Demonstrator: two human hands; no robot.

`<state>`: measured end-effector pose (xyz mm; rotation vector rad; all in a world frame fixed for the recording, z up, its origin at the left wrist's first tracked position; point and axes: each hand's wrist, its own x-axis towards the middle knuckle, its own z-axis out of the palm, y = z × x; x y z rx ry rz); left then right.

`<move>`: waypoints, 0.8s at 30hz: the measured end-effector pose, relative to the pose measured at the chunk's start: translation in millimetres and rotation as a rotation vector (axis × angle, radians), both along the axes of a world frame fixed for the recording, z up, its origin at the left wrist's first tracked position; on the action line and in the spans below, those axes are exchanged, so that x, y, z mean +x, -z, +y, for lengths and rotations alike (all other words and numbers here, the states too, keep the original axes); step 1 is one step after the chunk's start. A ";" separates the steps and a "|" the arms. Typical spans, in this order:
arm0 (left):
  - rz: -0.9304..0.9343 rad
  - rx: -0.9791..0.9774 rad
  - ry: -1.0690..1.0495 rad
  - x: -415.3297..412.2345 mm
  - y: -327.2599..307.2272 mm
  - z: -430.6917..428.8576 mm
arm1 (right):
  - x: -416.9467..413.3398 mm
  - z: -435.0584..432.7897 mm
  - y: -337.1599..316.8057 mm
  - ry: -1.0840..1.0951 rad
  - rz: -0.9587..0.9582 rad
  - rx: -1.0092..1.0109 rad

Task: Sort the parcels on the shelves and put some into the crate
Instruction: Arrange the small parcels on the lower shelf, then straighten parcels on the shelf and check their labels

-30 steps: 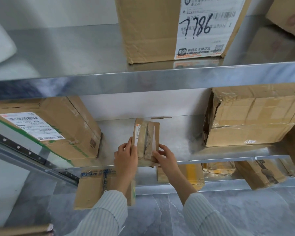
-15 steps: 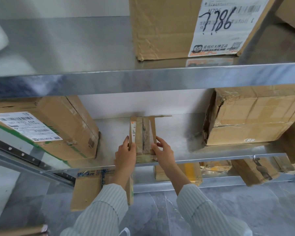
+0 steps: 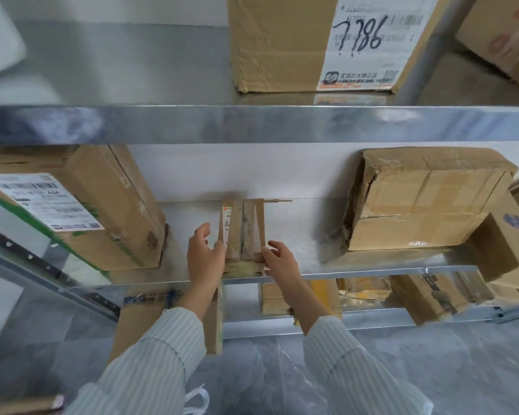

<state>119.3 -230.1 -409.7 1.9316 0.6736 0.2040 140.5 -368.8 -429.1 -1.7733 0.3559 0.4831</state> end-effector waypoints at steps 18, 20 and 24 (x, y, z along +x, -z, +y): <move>-0.171 0.021 0.091 13.7 -25.7 -129.7 | -4.6 -131.6 -33.6 -0.052 -0.060 0.128; -0.144 0.031 0.092 15.3 -22.8 -150.4 | -4.3 -151.7 -28.6 -0.050 -0.048 0.135; -0.102 -0.005 0.117 21.9 -15.7 -188.1 | -0.2 -196.1 -21.6 -0.046 -0.025 0.125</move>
